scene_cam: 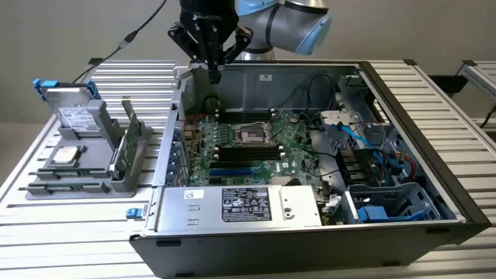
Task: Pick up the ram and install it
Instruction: 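Reach for the ram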
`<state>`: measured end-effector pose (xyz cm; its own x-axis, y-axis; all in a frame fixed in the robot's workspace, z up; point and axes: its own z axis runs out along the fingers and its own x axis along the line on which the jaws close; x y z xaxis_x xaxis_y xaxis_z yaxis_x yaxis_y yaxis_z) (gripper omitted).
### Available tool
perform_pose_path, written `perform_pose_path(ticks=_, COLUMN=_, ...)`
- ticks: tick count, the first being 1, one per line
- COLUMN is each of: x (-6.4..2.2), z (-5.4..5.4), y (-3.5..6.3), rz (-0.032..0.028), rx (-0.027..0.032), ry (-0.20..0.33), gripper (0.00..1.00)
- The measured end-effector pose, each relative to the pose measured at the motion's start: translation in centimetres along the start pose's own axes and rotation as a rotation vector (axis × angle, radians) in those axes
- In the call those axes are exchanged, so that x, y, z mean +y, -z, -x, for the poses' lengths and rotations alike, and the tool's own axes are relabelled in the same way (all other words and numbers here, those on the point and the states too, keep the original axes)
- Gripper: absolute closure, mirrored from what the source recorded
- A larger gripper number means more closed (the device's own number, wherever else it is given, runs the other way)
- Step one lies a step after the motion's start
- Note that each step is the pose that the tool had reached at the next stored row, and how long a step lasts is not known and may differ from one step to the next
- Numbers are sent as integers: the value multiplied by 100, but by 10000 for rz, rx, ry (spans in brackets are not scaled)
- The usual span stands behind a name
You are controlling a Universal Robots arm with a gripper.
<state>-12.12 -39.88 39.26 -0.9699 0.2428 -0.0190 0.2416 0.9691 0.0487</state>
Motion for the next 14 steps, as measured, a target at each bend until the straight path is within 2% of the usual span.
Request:
perform_pose_path(ticks=9, x=0, z=0, y=-1, rz=-2, rx=-9, ry=-180, gripper=90)
perform_pose_path(ticks=14, x=-45, z=-179, y=5, rz=11, rx=-73, ry=-258, gripper=90)
